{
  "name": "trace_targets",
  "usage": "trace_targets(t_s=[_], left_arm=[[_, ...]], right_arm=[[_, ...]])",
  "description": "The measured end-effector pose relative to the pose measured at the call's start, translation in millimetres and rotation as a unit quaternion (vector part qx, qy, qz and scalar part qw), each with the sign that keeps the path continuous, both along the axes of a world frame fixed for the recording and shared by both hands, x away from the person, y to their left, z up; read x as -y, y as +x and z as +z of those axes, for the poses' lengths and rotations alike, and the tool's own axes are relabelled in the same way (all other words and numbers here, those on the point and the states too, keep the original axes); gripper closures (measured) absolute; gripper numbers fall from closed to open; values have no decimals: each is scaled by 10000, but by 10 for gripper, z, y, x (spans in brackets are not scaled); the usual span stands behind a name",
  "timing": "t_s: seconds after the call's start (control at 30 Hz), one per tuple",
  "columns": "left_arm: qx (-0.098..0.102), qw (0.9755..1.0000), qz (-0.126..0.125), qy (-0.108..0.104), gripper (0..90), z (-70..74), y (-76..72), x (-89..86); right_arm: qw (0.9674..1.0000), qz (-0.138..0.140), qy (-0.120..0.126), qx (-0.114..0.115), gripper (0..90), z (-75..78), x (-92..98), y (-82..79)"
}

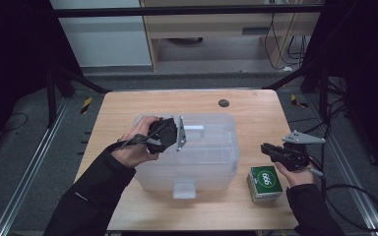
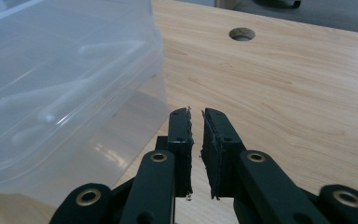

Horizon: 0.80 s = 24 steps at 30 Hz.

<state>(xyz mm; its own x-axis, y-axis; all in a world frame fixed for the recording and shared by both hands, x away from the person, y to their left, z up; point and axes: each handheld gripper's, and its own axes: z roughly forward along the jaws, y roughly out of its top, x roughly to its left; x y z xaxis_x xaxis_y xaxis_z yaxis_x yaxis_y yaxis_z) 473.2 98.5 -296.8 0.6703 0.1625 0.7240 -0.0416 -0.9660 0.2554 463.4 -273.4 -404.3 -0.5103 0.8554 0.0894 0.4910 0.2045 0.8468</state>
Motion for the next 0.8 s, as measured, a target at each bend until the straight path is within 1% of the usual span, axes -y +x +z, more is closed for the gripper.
trace_targets(t_s=[0.03, 0.2, 0.33, 0.43, 0.53, 0.57, 0.63, 0.67, 0.73, 0.8], left_arm=[[9, 10000, 0, -1, 708, 2, 2, 0], [72, 10000, 42, -21, 707, 21, 23, 11], [78, 9999, 74, 18, 706, 37, 35, 21], [107, 9999, 101, 46, 706, 49, 43, 25], [143, 9998, 113, 5, 705, 54, 56, 27], [157, 9999, 68, 11, 705, 61, 68, 29], [141, 9999, 74, -4, 704, 76, 86, 27], [137, 9999, 91, -17, 704, 82, 94, 27], [146, 9998, 106, -50, 703, 94, 115, 26], [119, 9998, 159, -57, 702, 111, 133, 17]], right_arm=[[10000, 36, -33, 14, 823, -1, -3, -12], [9999, 160, 20, -40, 860, -7, -13, -93], [9995, 302, 3, -55, 873, -18, -52, -153], [9991, 421, -26, -86, 880, -30, -110, -187], [9984, 560, -14, -82, 887, -30, -180, -212], [9981, 609, -11, -82, 890, -27, -204, -219], [9975, 701, 19, -65, 893, -22, -251, -231], [9971, 751, 94, -95, 894, -20, -270, -237], [9968, 794, 15, -69, 896, -17, -309, -241], [9962, 869, 75, -75, 897, -5, -342, -254]])
